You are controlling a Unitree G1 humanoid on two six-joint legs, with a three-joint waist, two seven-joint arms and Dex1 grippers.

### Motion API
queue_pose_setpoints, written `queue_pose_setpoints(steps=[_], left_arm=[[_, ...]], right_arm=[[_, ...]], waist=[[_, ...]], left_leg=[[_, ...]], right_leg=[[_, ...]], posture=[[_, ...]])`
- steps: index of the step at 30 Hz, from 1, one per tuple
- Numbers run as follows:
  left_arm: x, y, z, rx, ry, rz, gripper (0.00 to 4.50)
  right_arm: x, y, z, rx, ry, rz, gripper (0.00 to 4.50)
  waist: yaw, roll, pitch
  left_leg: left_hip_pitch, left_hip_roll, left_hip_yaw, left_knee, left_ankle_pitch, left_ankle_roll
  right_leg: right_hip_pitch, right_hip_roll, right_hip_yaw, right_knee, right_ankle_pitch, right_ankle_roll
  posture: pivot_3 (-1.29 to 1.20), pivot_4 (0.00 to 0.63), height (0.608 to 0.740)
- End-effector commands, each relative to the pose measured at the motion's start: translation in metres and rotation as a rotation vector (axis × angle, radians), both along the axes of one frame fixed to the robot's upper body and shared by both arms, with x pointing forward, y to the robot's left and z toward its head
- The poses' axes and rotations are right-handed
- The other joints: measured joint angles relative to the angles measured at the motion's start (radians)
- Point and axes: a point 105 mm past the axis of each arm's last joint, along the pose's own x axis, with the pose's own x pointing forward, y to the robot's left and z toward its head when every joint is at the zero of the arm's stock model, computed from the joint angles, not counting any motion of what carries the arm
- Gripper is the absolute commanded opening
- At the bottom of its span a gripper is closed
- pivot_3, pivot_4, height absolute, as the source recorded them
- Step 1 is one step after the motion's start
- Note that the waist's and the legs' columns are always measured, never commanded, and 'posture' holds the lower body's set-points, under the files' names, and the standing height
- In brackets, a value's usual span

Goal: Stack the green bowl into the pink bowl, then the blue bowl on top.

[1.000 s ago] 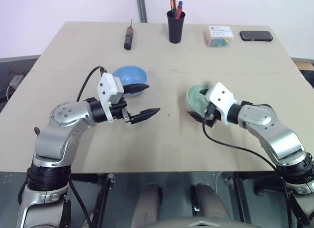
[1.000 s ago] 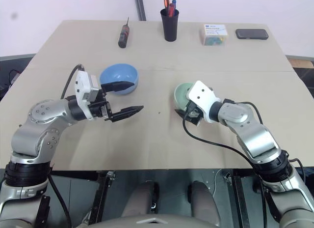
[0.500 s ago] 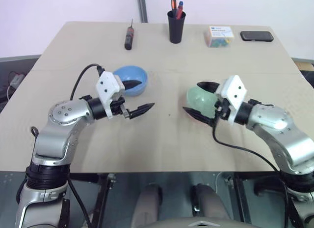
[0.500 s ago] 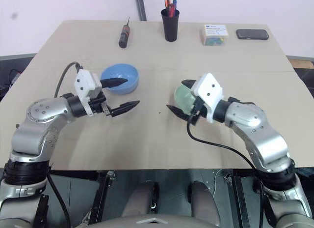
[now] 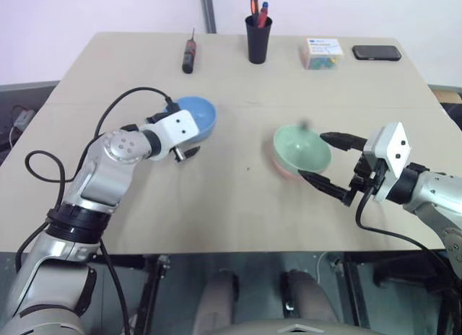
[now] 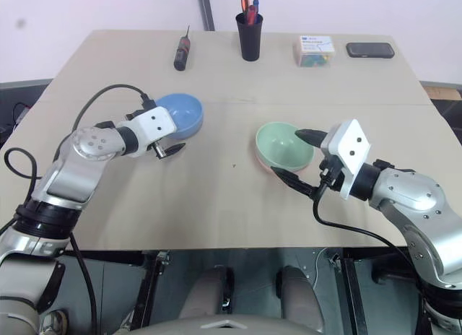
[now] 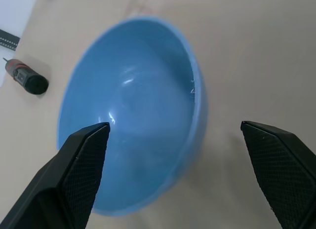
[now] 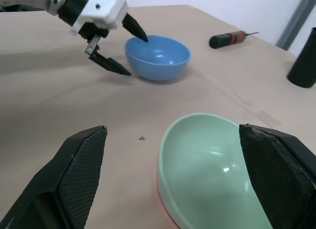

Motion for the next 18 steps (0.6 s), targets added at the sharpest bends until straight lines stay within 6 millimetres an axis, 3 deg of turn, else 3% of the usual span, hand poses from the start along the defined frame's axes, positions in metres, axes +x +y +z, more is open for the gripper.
queue_pose_setpoints(steps=[1, 6, 7, 8, 9, 14, 18], left_arm=[[0.007, -0.01, 0.005, 0.05, -0.015, -0.065, 3.34], [0.016, -0.017, 0.01, 0.039, -0.007, -0.101, 1.11], [0.016, -0.018, 0.01, 0.038, -0.003, -0.107, 1.07], [0.017, -0.019, 0.01, 0.028, 0.006, -0.112, 0.35], [0.016, -0.021, 0.011, 0.016, 0.018, -0.122, 0.14], [0.013, -0.039, 0.03, -0.076, 0.027, -0.211, 0.06], [-0.002, -0.088, 0.067, -0.197, -0.002, -0.472, 0.06]], right_arm=[[-0.009, -0.001, 0.013, -0.011, -0.082, -0.019, 4.5], [-0.016, -0.008, 0.012, -0.016, -0.087, -0.078, 4.5], [-0.017, -0.009, 0.012, -0.017, -0.088, -0.088, 4.5], [-0.017, -0.01, 0.012, -0.015, -0.09, -0.098, 4.5], [-0.017, -0.011, 0.012, -0.013, -0.091, -0.106, 4.5], [-0.021, -0.02, 0.011, -0.014, -0.101, -0.166, 4.5], [-0.029, -0.034, 0.006, -0.031, -0.102, -0.256, 4.5]], waist=[[0.001, 0.0, 0.0], [0.001, 0.0, 0.0], [0.0, 0.0, 0.0], [0.0, 0.0, 0.0], [-0.002, 0.0, 0.0], [0.001, 0.0, 0.0], [0.014, -0.001, 0.0]], left_leg=[[0.0, 0.0, 0.0, 0.0, 0.0, 0.0], [0.0, 0.0, 0.0, 0.0, 0.0, 0.0], [0.0, 0.0, 0.0, 0.0, 0.0, 0.0], [0.0, 0.0, 0.0, 0.0, 0.0, 0.0], [0.0, 0.0, 0.0, 0.0, 0.0, 0.0], [-0.001, 0.0, -0.001, 0.0, 0.0, 0.0], [-0.002, 0.0, -0.002, 0.001, 0.0, 0.0]], right_leg=[[0.0, 0.0, 0.0, 0.0, 0.0, 0.0], [0.0, 0.0, 0.0, 0.0, 0.0, 0.0], [0.0, 0.0, 0.0, 0.0, 0.0, 0.0], [0.0, 0.0, 0.0, 0.0, 0.0, 0.0], [0.0, 0.0, 0.0, 0.0, 0.0, 0.0], [0.0, 0.0, 0.0, 0.0, 0.0, 0.0], [0.0, 0.0, -0.002, 0.0, 0.0, 0.0]], posture=[[0.0, 0.15, 0.74], [0.0, 0.15, 0.74], [0.0, 0.15, 0.74], [0.0, 0.15, 0.74], [0.0, 0.15, 0.74], [0.0, 0.15, 0.74], [0.0, 0.15, 0.74]])
